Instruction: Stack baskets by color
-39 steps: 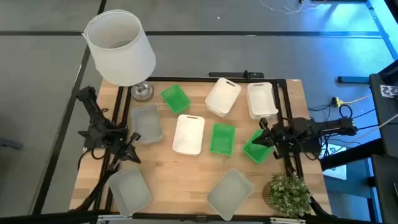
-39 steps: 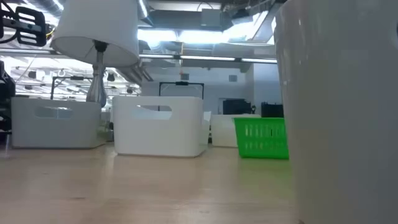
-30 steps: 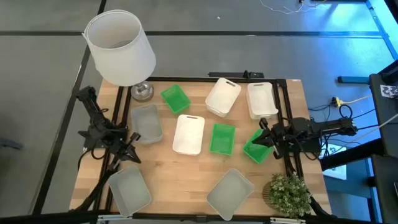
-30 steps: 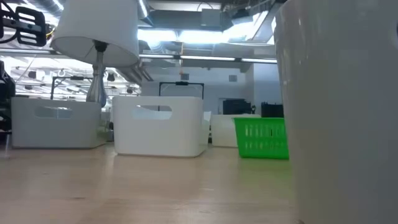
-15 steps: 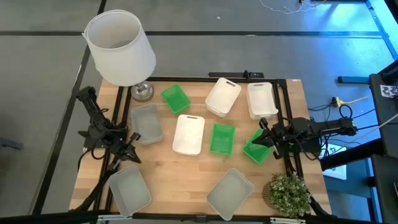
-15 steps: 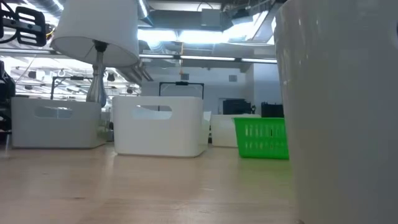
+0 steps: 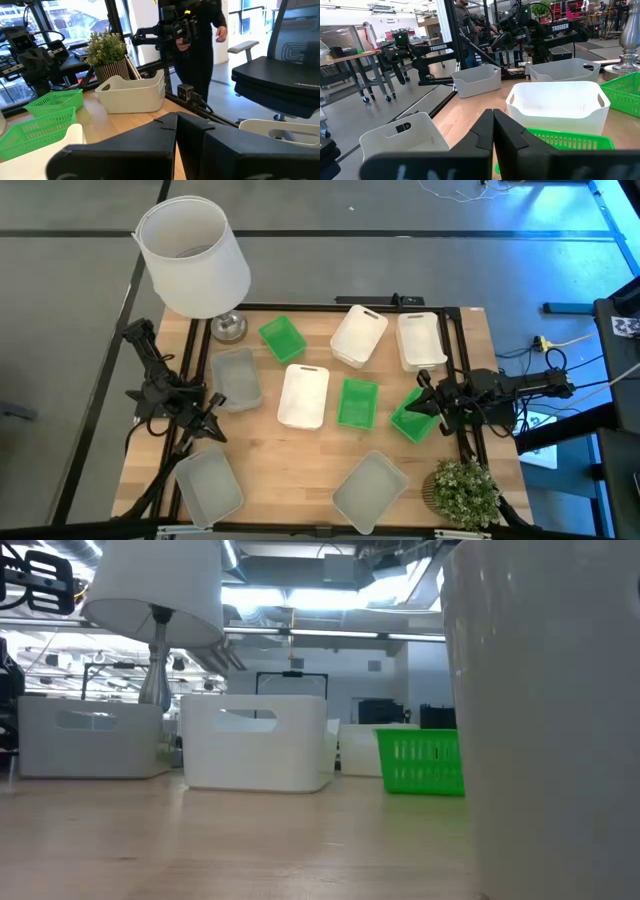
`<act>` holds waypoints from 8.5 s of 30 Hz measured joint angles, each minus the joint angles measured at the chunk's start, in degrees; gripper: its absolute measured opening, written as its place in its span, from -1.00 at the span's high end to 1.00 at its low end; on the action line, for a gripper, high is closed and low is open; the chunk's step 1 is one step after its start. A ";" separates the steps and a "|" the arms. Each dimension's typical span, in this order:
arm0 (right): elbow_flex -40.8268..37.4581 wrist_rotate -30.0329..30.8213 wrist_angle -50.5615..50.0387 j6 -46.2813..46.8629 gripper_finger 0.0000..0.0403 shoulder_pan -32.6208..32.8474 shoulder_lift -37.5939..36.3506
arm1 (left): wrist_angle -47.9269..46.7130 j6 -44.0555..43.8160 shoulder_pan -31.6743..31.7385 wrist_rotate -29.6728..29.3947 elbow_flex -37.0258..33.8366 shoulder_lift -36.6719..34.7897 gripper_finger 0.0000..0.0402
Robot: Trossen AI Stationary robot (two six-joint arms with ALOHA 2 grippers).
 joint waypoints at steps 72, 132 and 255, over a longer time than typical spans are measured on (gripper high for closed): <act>73.90 8.21 -59.70 -16.28 0.15 -18.11 72.96 | 6.13 16.82 0.01 3.83 -0.13 0.00 1.00; 78.25 9.18 -53.42 -23.65 0.97 -30.36 102.78 | 16.79 6.86 2.54 -42.45 16.09 15.45 1.00; 73.26 -9.83 -59.81 -25.05 0.63 -23.78 66.77 | 16.86 17.49 18.98 -63.94 64.11 55.92 1.00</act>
